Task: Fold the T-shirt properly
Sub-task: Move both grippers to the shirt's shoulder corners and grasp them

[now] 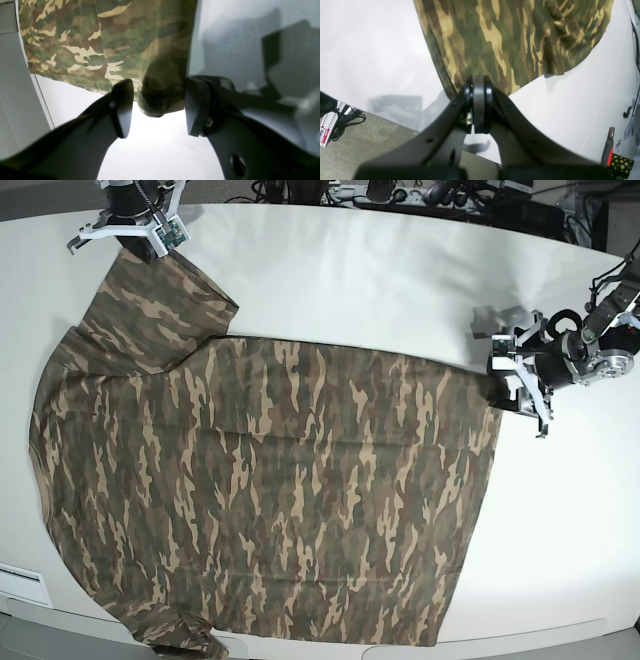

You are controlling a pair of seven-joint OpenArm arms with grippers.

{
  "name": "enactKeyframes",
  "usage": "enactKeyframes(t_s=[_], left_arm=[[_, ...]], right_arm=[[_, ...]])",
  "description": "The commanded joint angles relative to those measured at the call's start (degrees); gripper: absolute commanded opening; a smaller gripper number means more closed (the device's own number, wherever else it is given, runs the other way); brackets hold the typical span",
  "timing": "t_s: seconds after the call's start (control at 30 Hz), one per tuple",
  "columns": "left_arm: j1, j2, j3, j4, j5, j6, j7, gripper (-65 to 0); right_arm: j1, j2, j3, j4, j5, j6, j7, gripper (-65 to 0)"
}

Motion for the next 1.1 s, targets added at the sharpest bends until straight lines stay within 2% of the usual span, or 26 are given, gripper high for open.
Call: enactKeyframes(t_s=[0.0,0.1,0.5,0.53,0.57,0.63,0.67,0.73,0.87,1.0,1.07], left_arm=[[0.59,-0.61,0.63,-0.61,1.62,-2.8,1.05,-32.0],[0.57,0.5,0.63,-0.61,1.22,-2.8,0.85,-35.6],[0.55,1.92,0.63,-0.61,1.27,-2.32,0.87,-35.6],[0.55,1.92,0.63,-0.61,1.27,-2.32,0.87,-37.7],[0.55,1.92,0.63,-0.61,1.27,-2.32,0.96,-43.2],[0.55,1.95,0.63,-0.61,1.25,-2.25,1.29,-59.3],[0.57,1.92,0.63,-0.61,1.22,-1.38,1.29,-65.0],[0.57,1.92,0.63,-0.61,0.9,1.11,1.38,-65.0],[0.57,2.03,0.63,-0.59,-2.93,6.91,5.38,-65.0],[0.57,2.03,0.63,-0.59,-3.04,7.56,5.84,-65.0],[0.57,2.03,0.63,-0.59,-3.06,7.54,5.84,-65.0]], right_arm=[[-0.59,0.35,0.11,0.77,-0.59,-0.44,1.2,-65.0],[-0.61,0.35,0.11,0.77,-0.59,-0.46,1.18,-65.0],[-0.74,0.35,0.11,0.77,-0.59,-0.42,1.18,-65.0],[-0.76,0.35,0.11,0.77,-0.59,-0.44,1.18,-65.0],[-0.76,0.35,0.11,0.77,-0.57,-0.42,1.18,-65.0],[-0.76,0.35,0.11,0.77,-0.39,-0.42,1.18,-65.0],[-0.74,0.35,0.11,0.77,-0.42,-0.42,1.18,-65.0],[-0.74,0.35,0.11,0.77,-0.42,-0.44,1.18,-65.0],[-0.74,0.35,0.11,0.77,-0.44,-0.44,1.18,-65.0],[-0.37,0.35,0.11,0.77,-1.29,-0.42,1.2,-65.0],[0.0,0.35,0.11,0.77,-4.46,-0.46,1.25,-65.0]])
